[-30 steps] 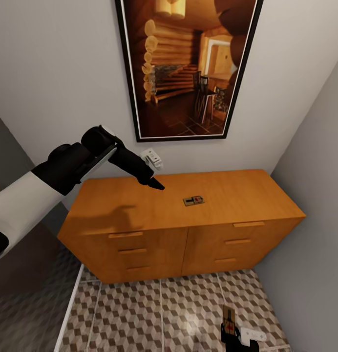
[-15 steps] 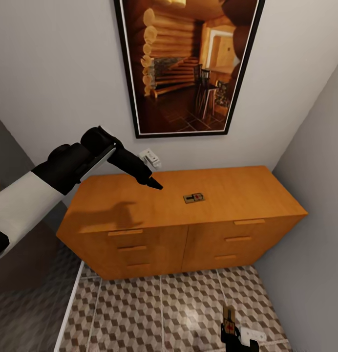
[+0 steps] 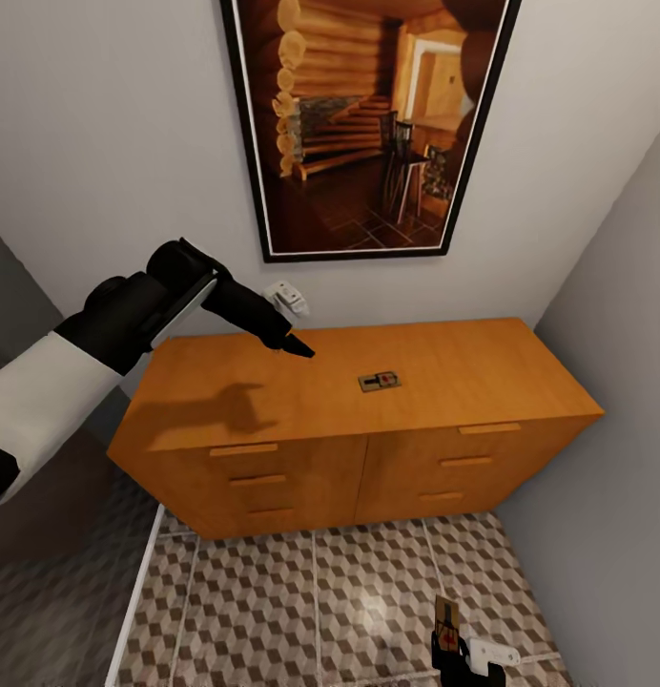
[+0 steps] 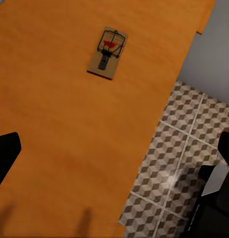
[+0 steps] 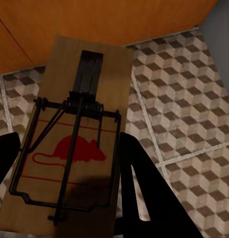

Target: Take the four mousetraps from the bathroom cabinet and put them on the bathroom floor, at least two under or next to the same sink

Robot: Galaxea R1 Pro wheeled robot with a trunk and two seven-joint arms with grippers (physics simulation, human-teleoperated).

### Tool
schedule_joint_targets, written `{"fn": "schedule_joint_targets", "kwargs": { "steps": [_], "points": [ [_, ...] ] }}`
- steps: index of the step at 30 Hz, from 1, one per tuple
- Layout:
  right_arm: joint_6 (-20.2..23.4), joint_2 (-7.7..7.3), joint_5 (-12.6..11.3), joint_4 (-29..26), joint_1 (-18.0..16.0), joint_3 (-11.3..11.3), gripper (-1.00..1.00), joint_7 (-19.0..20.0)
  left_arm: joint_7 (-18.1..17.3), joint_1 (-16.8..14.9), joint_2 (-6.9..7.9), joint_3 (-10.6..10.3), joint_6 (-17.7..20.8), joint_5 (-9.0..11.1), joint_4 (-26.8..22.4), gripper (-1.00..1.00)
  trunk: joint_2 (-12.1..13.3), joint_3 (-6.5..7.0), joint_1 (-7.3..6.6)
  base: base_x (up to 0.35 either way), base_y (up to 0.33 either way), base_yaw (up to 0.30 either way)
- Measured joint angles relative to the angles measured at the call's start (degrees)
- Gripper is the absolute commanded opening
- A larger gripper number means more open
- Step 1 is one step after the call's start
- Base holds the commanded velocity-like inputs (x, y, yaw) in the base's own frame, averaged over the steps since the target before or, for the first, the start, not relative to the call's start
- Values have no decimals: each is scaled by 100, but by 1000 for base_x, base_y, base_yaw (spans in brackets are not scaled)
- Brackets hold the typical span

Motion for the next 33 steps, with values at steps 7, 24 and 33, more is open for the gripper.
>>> {"fn": "schedule_joint_targets", "kwargs": {
  "steps": [7,24,33],
  "points": [
    [0,0,-3,3,0,0,-100,0,-13,0,1,280,-9,-217,56,100,0,-60,0,0,0,0],
    [0,0,-1,5,0,0,-100,0,-25,0,-8,252,7,-274,21,100,0,-142,0,0,0,0],
    [0,0,-1,5,0,0,-100,0,-25,0,-8,244,7,-274,19,100,0,-222,0,0,0,0]
  ]
}}
